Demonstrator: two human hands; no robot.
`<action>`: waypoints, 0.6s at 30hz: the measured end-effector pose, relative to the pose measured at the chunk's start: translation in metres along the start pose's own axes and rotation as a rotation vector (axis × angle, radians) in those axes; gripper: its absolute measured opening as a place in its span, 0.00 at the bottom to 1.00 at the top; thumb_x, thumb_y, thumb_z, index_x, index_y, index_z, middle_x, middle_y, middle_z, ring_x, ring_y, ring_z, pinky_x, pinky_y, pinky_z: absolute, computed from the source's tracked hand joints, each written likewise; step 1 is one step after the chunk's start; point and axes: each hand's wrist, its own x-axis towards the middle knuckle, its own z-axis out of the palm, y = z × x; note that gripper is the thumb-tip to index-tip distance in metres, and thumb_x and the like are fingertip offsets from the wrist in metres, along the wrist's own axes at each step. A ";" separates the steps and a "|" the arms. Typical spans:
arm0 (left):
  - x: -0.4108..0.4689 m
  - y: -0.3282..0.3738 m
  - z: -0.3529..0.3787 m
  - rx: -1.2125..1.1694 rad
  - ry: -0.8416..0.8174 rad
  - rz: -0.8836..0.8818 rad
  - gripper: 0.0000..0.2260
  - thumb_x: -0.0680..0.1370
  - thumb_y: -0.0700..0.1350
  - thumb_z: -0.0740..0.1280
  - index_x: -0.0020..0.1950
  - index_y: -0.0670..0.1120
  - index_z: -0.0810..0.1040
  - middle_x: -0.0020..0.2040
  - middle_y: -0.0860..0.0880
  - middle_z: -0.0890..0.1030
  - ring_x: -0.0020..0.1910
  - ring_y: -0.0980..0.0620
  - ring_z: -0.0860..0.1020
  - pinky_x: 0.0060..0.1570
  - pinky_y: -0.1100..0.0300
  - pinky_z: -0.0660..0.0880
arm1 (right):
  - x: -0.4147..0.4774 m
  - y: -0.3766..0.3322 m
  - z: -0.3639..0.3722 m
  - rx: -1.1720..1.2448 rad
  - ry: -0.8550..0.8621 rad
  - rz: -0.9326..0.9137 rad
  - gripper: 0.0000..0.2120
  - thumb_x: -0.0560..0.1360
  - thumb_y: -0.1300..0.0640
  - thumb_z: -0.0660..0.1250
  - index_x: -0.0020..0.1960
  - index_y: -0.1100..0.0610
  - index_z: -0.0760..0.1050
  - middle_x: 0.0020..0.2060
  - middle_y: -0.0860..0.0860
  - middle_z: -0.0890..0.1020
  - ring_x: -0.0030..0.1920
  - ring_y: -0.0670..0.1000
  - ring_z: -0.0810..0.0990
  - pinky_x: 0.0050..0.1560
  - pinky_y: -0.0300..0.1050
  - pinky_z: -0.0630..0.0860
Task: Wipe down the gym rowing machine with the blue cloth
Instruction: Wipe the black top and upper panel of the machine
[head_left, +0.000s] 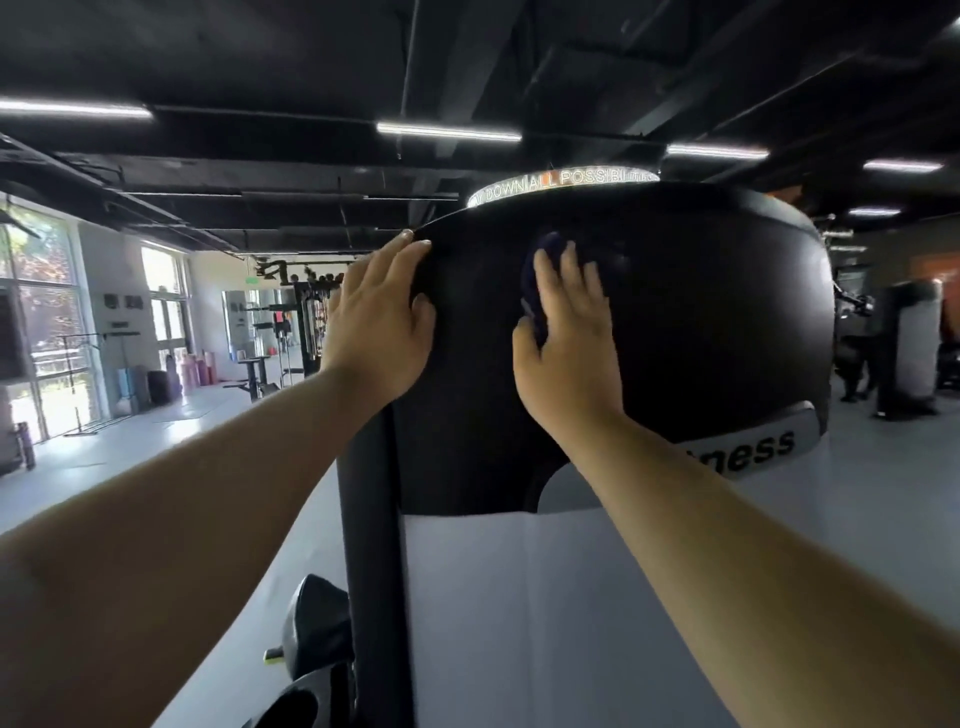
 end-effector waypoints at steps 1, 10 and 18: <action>0.001 -0.004 0.002 0.034 0.019 0.028 0.24 0.79 0.43 0.59 0.76 0.48 0.65 0.77 0.50 0.64 0.75 0.46 0.61 0.72 0.42 0.60 | -0.004 0.006 0.004 -0.091 -0.060 -0.180 0.26 0.81 0.55 0.56 0.79 0.51 0.58 0.79 0.51 0.56 0.79 0.54 0.51 0.79 0.52 0.48; 0.017 -0.051 0.007 0.000 0.084 0.082 0.25 0.78 0.51 0.51 0.74 0.46 0.68 0.69 0.46 0.75 0.67 0.42 0.70 0.66 0.45 0.67 | 0.039 0.008 0.015 -0.154 0.307 -0.092 0.25 0.76 0.52 0.58 0.73 0.49 0.70 0.76 0.51 0.66 0.76 0.57 0.61 0.74 0.62 0.57; 0.025 -0.084 0.015 -0.246 0.115 0.182 0.21 0.79 0.43 0.55 0.71 0.46 0.73 0.63 0.48 0.78 0.63 0.50 0.71 0.61 0.65 0.62 | 0.040 0.008 0.018 -0.336 0.119 -0.430 0.23 0.78 0.53 0.56 0.72 0.49 0.70 0.74 0.48 0.69 0.75 0.53 0.64 0.77 0.59 0.54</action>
